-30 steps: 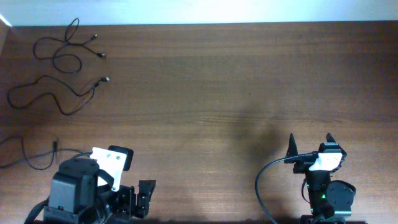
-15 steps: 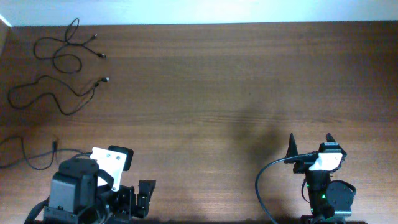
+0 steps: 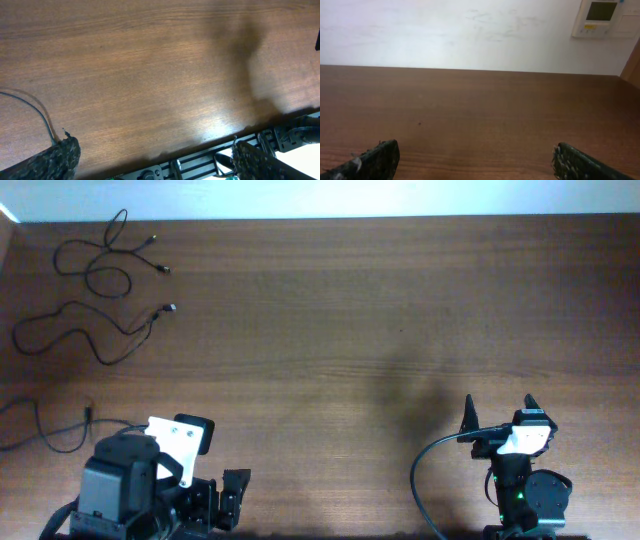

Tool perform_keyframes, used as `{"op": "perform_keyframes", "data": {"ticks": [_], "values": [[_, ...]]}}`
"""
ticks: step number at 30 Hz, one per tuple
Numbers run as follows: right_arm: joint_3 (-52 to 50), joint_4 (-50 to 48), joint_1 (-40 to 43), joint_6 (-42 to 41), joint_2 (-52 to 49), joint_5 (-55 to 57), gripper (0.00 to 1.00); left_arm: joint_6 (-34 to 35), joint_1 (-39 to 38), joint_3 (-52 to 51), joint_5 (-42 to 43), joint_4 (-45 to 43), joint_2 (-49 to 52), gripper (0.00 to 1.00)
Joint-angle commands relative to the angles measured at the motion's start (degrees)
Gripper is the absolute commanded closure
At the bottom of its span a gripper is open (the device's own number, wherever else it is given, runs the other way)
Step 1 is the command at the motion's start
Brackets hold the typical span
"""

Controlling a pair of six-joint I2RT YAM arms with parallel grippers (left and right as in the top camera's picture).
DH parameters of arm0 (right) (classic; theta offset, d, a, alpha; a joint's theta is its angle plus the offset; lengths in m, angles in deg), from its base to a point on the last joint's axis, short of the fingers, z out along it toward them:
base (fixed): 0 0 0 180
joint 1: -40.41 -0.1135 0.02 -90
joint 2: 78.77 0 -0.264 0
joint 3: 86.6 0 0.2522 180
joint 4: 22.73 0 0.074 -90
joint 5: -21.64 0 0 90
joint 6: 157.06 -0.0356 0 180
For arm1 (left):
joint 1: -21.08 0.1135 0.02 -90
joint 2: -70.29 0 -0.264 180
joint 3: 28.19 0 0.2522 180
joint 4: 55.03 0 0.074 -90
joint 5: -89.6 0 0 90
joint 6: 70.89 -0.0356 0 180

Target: Untangle cables

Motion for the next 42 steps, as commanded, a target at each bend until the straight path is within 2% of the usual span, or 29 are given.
{"op": "perform_keyframes", "data": {"ticks": [1,13,17,18,20,22,29,33,39,42], "values": [[-0.39,0.24,0.26,-0.46,0.61,0.92,0.02,0.13,0.13,-0.26,-0.44,0.09,-0.02,0.01],[-0.39,0.24,0.26,-0.46,0.61,0.92,0.01,-0.09,0.13,-0.61,-0.94,-0.35,-0.13,0.01],[-0.39,0.24,0.26,-0.46,0.61,0.92,0.02,-10.73,0.0,-3.41,-1.07,-6.05,-1.66,0.01],[-0.39,0.24,0.26,-0.46,0.61,0.92,0.02,-14.95,-0.59,-5.44,-1.07,-10.49,-2.78,0.01],[-0.39,0.24,0.26,-0.46,0.61,0.92,0.02,-17.97,-1.75,-9.6,-1.07,-17.81,-5.29,0.01],[-0.39,0.24,0.26,-0.46,0.61,0.92,0.02,-17.92,-2.27,-13.44,-1.05,-21.99,-7.89,0.01],[-0.39,0.26,0.26,-0.48,0.61,0.92,0.02,-17.97,-1.81,-21.99,-5.75,-23.5,-16.09,0.01],[-0.39,0.24,0.26,-0.46,0.61,0.92,0.02,-17.92,1.57,-27.8,-5.99,-27.82,-22.21,0.01],[-0.39,0.24,0.26,-0.46,0.61,0.92,0.02,-17.97,5.51,-31.89,-6.45,-28.28,-22.75,0.01],[-0.39,0.24,0.26,-0.46,0.59,0.92,0.02,-17.94,7.5,-34.73,-6.43,-31.78,-22.77,0.01]]}}
